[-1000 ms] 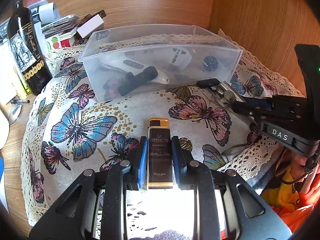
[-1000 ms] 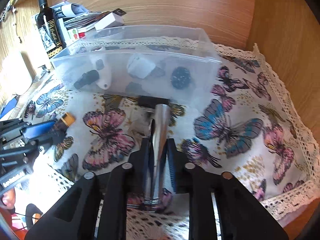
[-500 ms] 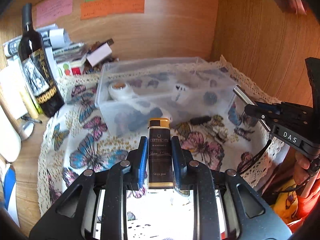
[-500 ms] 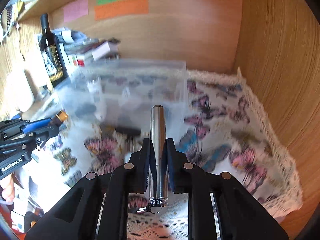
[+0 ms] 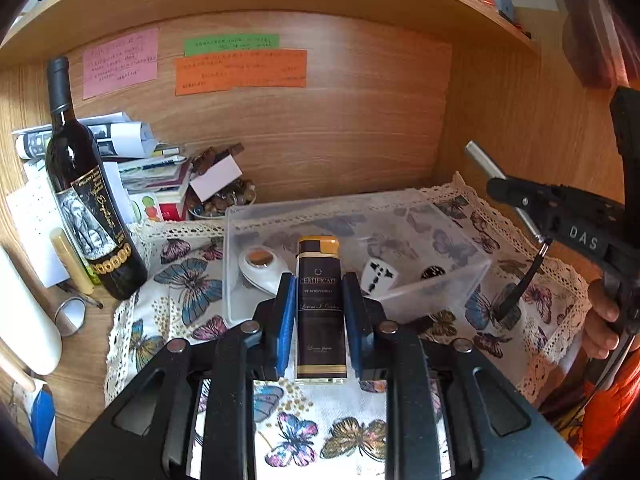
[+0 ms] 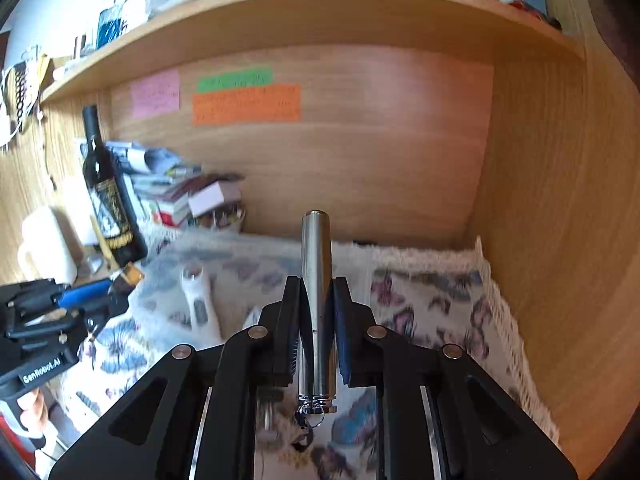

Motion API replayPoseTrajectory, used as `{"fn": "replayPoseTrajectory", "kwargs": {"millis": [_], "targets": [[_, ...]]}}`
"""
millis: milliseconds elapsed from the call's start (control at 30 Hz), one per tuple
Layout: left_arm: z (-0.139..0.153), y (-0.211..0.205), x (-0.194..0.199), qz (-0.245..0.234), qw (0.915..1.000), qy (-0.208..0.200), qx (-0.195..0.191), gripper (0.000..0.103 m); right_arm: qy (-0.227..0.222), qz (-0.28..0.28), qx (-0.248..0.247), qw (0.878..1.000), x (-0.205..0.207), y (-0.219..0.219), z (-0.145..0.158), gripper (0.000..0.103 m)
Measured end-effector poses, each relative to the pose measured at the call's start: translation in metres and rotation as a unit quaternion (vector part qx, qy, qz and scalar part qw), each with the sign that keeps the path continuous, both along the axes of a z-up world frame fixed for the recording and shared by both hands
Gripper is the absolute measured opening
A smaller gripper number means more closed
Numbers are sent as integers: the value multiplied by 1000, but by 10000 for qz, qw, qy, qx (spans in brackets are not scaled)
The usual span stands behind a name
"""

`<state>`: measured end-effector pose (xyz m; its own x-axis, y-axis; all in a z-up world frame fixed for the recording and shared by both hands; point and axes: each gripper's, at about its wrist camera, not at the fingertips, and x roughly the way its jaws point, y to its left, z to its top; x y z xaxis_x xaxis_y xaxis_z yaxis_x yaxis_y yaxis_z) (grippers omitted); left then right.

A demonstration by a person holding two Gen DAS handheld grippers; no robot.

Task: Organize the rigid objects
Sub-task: 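Place the black-and-gold box into the clear box with the left tool while the right tool drops the flashlight in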

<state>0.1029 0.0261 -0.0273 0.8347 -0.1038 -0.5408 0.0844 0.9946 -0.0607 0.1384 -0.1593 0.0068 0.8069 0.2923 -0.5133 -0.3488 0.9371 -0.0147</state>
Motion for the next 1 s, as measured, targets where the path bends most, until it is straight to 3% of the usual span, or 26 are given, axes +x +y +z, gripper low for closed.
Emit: {"fn": "replayPoseTrajectory", "kwargs": {"millis": [167,300,733,1000], "targets": [[10,11,19,91,9999,-31,-114,23,-242,73,-48,9997,20,8,14,14],[9,15,36,86,9998,48,-167,23,-132,184,-100,9997,36,16,7,14],[-37,5,78,-102,9968,781,-140,23,970,437,-652,9922,77,43,-60,14],[-51,8,87,-79,9949,983,-229,23,1269,555,-940,9859,82,51,-79,14]]}}
